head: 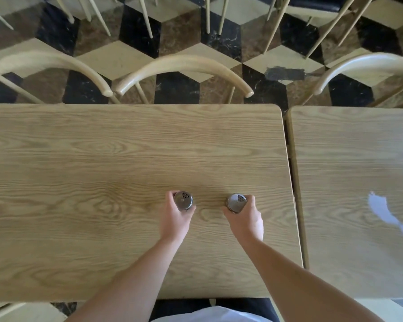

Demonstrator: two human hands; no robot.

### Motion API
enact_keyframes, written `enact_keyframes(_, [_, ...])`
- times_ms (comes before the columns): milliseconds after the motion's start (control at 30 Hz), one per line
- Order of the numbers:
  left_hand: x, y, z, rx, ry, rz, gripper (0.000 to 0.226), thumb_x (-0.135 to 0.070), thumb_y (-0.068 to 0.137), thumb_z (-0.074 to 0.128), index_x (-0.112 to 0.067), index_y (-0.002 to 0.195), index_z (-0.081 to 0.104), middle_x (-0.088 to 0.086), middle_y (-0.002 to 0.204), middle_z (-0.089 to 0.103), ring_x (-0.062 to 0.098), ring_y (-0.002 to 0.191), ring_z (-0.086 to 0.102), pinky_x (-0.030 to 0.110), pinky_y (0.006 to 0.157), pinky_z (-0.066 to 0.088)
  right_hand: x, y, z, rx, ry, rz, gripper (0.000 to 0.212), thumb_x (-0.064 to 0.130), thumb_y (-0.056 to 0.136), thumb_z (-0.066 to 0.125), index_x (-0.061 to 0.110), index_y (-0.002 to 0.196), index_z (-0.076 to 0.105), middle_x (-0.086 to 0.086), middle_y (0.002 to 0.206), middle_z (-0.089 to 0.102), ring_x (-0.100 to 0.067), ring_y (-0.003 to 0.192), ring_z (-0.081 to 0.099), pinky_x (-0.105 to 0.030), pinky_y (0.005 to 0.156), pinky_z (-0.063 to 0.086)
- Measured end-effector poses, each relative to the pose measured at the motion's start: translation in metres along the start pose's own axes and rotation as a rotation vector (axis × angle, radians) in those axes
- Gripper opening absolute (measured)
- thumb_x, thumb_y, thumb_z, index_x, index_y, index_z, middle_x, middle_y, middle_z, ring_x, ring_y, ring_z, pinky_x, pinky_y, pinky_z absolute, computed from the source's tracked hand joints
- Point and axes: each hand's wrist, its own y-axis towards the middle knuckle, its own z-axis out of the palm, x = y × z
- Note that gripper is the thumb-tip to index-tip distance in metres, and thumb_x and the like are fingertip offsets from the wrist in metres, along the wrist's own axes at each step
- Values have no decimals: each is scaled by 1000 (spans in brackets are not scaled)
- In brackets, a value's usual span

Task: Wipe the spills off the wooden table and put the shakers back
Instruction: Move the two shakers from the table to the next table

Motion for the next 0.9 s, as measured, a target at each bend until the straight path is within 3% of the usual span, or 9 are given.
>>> enact_keyframes(167, [3,-6,3,0,-5,16,50,-26,77,83,-24,114,50,-13,103,63,13,94,62,27,80,46,-5,3,-5,86,-76,-136,35,42,77,72,41,105,50,12,78,68,-15,76,65,-34,67,56])
enact_keyframes(367, [2,-13,0,-12,-13,-17,52,-25,77,83,-20,119,52,-9,107,64,13,96,60,24,80,41,-4,14,-13,220,-38,-170,43,34,77,73,46,114,54,16,84,67,-6,81,64,-27,66,52])
enact_keyframes(667, [3,-11,-1,35,-31,-49,54,-27,76,84,-24,117,51,-9,106,65,15,97,62,27,82,45,-13,12,-9,179,-10,-191,44,33,77,76,43,114,53,16,88,68,-7,84,66,-34,73,58])
enact_keyframes(900, [2,-20,-2,-52,-26,-106,57,-31,70,87,-21,110,48,-6,102,63,21,93,63,35,79,50,-24,9,-2,163,57,-172,41,39,78,77,43,111,54,15,88,69,-5,82,67,-36,73,60])
